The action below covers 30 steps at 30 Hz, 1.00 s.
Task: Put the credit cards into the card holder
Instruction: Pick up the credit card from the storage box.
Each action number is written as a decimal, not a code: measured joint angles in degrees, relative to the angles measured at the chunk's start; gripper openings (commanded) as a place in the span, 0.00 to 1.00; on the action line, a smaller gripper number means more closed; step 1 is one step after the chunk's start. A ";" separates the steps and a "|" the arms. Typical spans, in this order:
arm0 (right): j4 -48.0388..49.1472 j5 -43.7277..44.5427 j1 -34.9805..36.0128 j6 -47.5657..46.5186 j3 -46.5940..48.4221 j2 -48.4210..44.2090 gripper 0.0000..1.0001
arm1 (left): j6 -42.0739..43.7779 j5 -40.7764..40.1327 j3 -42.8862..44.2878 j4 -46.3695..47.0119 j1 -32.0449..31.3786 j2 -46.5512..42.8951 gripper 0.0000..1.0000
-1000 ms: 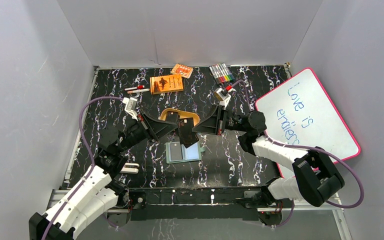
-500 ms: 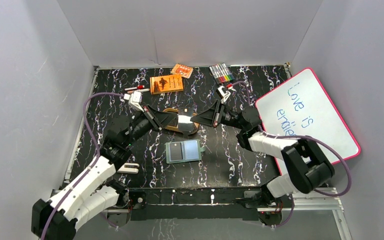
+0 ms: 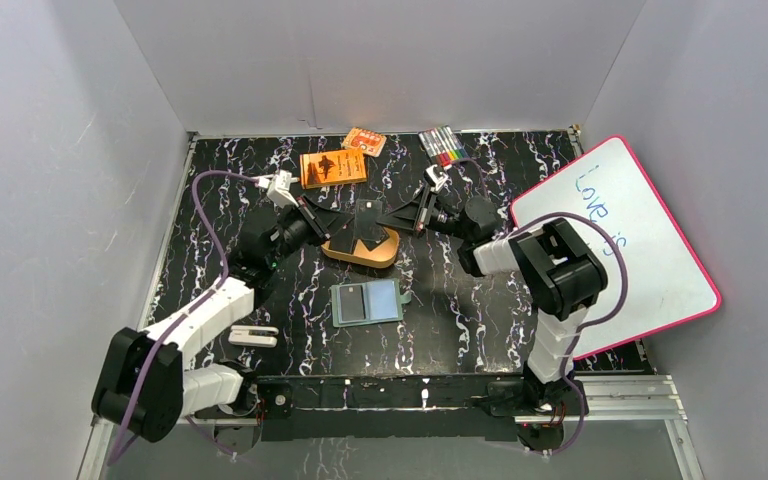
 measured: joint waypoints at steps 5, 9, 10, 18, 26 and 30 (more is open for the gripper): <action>2.60 -0.70 -0.76 0.63 2.38 5.11 0.00 | 1.11 1.40 0.00 4.22 1.40 4.85 0.00; 5.46 -0.66 -1.07 2.27 2.64 9.27 0.00 | 1.31 2.86 0.00 6.27 2.32 8.72 0.00; 5.92 -0.63 -1.11 2.69 2.71 10.16 0.00 | 1.29 3.23 -0.02 6.82 2.49 9.64 0.00; 6.27 -0.70 -1.33 1.99 3.91 13.40 0.00 | -0.20 6.69 -0.24 11.39 4.63 15.72 0.00; 0.37 -0.66 -1.68 -4.07 4.68 14.53 0.03 | -0.11 6.84 -0.09 14.10 5.05 22.03 0.00; -1.27 -0.63 -1.68 -5.66 5.73 17.31 0.05 | 0.13 6.86 0.26 14.23 5.42 25.16 0.00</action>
